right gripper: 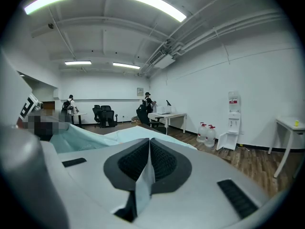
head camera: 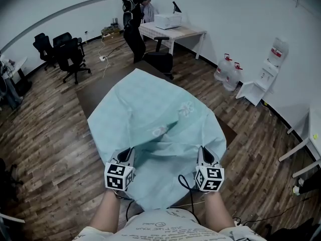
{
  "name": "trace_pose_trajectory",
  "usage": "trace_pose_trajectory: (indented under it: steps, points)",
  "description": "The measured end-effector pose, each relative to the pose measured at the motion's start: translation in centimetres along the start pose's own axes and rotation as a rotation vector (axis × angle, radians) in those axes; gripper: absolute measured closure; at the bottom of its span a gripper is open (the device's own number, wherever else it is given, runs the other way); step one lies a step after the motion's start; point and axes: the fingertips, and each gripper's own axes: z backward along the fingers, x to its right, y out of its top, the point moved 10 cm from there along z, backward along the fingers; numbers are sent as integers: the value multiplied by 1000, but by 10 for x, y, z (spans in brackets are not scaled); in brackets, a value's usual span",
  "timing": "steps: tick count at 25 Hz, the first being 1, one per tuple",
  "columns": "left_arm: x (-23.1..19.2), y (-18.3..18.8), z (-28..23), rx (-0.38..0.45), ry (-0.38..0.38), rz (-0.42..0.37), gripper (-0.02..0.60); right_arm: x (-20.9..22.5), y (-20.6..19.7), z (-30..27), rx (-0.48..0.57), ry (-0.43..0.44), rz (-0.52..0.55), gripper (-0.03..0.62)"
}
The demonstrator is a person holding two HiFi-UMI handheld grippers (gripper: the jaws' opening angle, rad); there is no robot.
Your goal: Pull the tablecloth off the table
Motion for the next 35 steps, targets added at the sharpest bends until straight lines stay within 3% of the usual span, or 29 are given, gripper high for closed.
trace_pose_trajectory:
  steps: [8, 12, 35]
  points:
    - [24, 15, 33, 108, -30, 50, 572, -43, 18, 38, 63, 16, 18, 580]
    - [36, 27, 38, 139, -57, 30, 572, -55, 27, 45, 80, 24, 18, 580]
    - [51, 32, 30, 121, -35, 20, 571, -50, 27, 46, 60, 40, 39, 580]
